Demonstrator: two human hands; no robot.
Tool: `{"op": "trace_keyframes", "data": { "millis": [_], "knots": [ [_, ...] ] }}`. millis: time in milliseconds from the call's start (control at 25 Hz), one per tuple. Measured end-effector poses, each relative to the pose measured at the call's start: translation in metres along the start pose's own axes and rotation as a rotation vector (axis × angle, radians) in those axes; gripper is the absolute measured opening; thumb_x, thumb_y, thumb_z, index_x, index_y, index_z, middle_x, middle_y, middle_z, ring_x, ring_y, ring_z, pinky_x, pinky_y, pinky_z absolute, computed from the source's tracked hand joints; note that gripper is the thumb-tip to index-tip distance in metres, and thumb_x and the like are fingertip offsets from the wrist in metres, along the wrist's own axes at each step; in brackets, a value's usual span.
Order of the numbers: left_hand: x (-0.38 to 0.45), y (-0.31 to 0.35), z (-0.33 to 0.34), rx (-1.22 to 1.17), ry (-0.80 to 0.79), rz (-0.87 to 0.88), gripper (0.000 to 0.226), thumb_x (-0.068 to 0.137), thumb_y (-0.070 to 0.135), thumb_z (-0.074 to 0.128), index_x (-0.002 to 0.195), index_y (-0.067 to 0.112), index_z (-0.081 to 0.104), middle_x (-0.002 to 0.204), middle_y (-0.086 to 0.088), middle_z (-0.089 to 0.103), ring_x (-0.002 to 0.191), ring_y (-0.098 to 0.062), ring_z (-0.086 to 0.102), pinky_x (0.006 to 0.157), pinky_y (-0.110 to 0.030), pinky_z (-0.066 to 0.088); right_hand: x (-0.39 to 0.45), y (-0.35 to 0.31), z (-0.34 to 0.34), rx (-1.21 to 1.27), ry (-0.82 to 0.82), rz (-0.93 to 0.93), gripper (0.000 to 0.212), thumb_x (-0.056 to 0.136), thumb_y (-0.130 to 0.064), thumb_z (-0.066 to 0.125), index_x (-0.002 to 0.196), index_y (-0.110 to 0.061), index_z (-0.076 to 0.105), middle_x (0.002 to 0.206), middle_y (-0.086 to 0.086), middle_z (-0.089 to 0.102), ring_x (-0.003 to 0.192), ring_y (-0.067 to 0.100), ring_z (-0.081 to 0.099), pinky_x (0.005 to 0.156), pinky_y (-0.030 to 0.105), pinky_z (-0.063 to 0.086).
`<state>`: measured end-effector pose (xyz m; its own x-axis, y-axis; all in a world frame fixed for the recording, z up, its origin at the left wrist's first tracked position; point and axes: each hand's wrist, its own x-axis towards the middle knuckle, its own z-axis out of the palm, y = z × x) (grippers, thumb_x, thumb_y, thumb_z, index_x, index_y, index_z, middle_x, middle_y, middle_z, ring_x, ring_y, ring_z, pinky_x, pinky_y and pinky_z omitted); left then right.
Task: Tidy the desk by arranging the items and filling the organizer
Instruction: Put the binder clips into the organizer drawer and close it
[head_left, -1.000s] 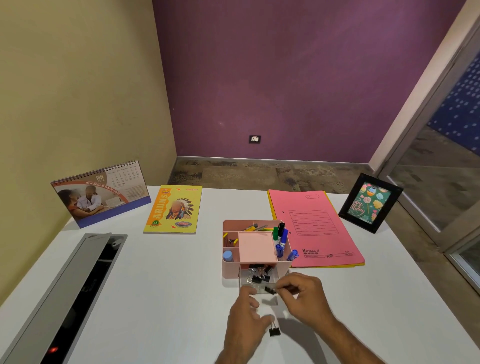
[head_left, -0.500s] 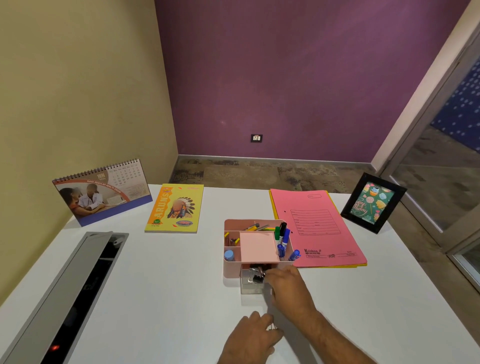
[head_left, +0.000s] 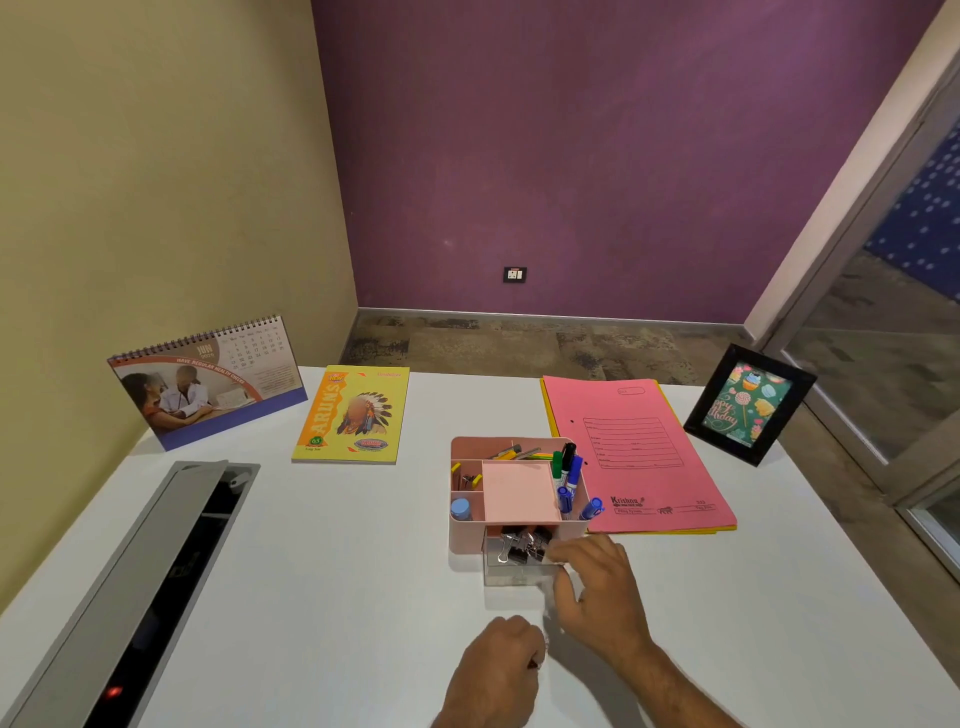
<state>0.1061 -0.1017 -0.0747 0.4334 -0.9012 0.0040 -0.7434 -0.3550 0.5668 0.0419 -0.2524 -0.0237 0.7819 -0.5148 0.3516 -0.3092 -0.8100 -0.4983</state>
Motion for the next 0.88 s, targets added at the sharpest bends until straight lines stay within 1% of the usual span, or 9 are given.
{"op": "trace_keyframes", "data": {
  "millis": [120, 240, 440, 520, 600, 680, 760, 840, 880],
  "knots": [
    [0.0, 0.01, -0.007, -0.181, 0.177, 0.07, 0.016, 0.081, 0.013, 0.054, 0.091, 0.025, 0.049, 0.096, 0.008, 0.055, 0.089, -0.01, 0.045, 0.074, -0.021, 0.04, -0.007, 0.001, -0.005, 0.121, 0.038, 0.071, 0.012, 0.073, -0.019, 0.063, 0.082, -0.024, 0.069, 0.083, -0.016, 0.065, 0.084, 0.003, 0.055, 0.072, 0.018, 0.045],
    [0.004, 0.021, -0.011, -0.219, 0.386, 0.101, 0.016, 0.084, 0.016, 0.059, 0.09, 0.024, 0.046, 0.096, 0.012, 0.051, 0.092, -0.006, 0.046, 0.077, -0.012, 0.039, -0.012, 0.0, -0.009, 0.262, 0.02, 0.145, 0.019, 0.071, -0.015, 0.068, 0.083, -0.03, 0.068, 0.079, -0.021, 0.065, 0.08, 0.004, 0.058, 0.066, 0.009, 0.042],
    [0.015, 0.026, -0.016, -0.244, 0.539, 0.074, 0.026, 0.083, 0.018, 0.065, 0.096, 0.029, 0.045, 0.104, 0.015, 0.049, 0.099, -0.001, 0.049, 0.083, -0.011, 0.044, -0.012, -0.002, -0.01, 0.485, -0.084, 0.26, 0.036, 0.076, 0.002, 0.073, 0.085, -0.033, 0.075, 0.08, -0.014, 0.073, 0.077, 0.013, 0.068, 0.069, 0.022, 0.055],
    [0.015, 0.023, -0.019, -0.235, 0.58, 0.01, 0.029, 0.081, 0.028, 0.067, 0.102, 0.031, 0.048, 0.109, 0.015, 0.052, 0.1, 0.001, 0.049, 0.084, -0.009, 0.046, -0.006, -0.005, -0.012, 0.514, -0.054, 0.288, 0.035, 0.076, 0.002, 0.075, 0.083, -0.032, 0.075, 0.077, -0.013, 0.073, 0.073, 0.014, 0.068, 0.068, 0.024, 0.057],
    [0.014, 0.012, -0.023, -0.185, 0.638, -0.031, 0.027, 0.078, 0.039, 0.065, 0.1, 0.03, 0.051, 0.101, 0.012, 0.057, 0.091, 0.0, 0.049, 0.078, -0.011, 0.045, 0.002, -0.009, -0.012, 0.517, -0.008, 0.31, 0.031, 0.075, 0.001, 0.077, 0.084, -0.029, 0.074, 0.076, -0.015, 0.073, 0.071, 0.011, 0.068, 0.068, 0.022, 0.057],
    [0.009, -0.007, -0.026, -0.08, 0.626, -0.048, 0.022, 0.079, 0.043, 0.061, 0.093, 0.032, 0.047, 0.088, 0.013, 0.058, 0.082, -0.004, 0.049, 0.073, -0.016, 0.038, 0.009, -0.012, -0.01, 0.448, 0.01, 0.273, 0.025, 0.075, 0.0, 0.077, 0.083, -0.023, 0.076, 0.076, -0.018, 0.073, 0.073, 0.005, 0.068, 0.069, 0.017, 0.056],
    [-0.002, -0.035, -0.023, 0.044, 0.539, -0.087, 0.023, 0.08, 0.049, 0.06, 0.092, 0.034, 0.046, 0.087, 0.015, 0.057, 0.084, -0.01, 0.054, 0.076, -0.022, 0.036, 0.016, -0.014, -0.006, 0.318, -0.023, 0.159, 0.02, 0.076, -0.002, 0.075, 0.084, -0.02, 0.079, 0.077, -0.02, 0.072, 0.074, 0.003, 0.068, 0.069, 0.017, 0.056],
    [-0.018, -0.064, -0.012, 0.191, 0.383, -0.205, 0.039, 0.077, 0.06, 0.057, 0.102, 0.031, 0.055, 0.102, 0.01, 0.062, 0.1, -0.02, 0.059, 0.087, -0.036, 0.04, 0.022, -0.014, 0.001, 0.189, -0.091, 0.058, 0.019, 0.077, -0.005, 0.07, 0.086, -0.019, 0.079, 0.085, -0.013, 0.072, 0.077, 0.002, 0.066, 0.073, 0.022, 0.058],
    [-0.025, -0.075, -0.006, 0.262, 0.279, -0.285, 0.055, 0.076, 0.067, 0.054, 0.111, 0.026, 0.059, 0.115, 0.003, 0.064, 0.113, -0.026, 0.055, 0.098, -0.047, 0.035, 0.025, -0.014, 0.004, 0.138, -0.123, 0.039, 0.019, 0.077, -0.006, 0.068, 0.087, -0.019, 0.079, 0.088, -0.01, 0.073, 0.079, 0.004, 0.066, 0.075, 0.024, 0.057]
  ]
}}
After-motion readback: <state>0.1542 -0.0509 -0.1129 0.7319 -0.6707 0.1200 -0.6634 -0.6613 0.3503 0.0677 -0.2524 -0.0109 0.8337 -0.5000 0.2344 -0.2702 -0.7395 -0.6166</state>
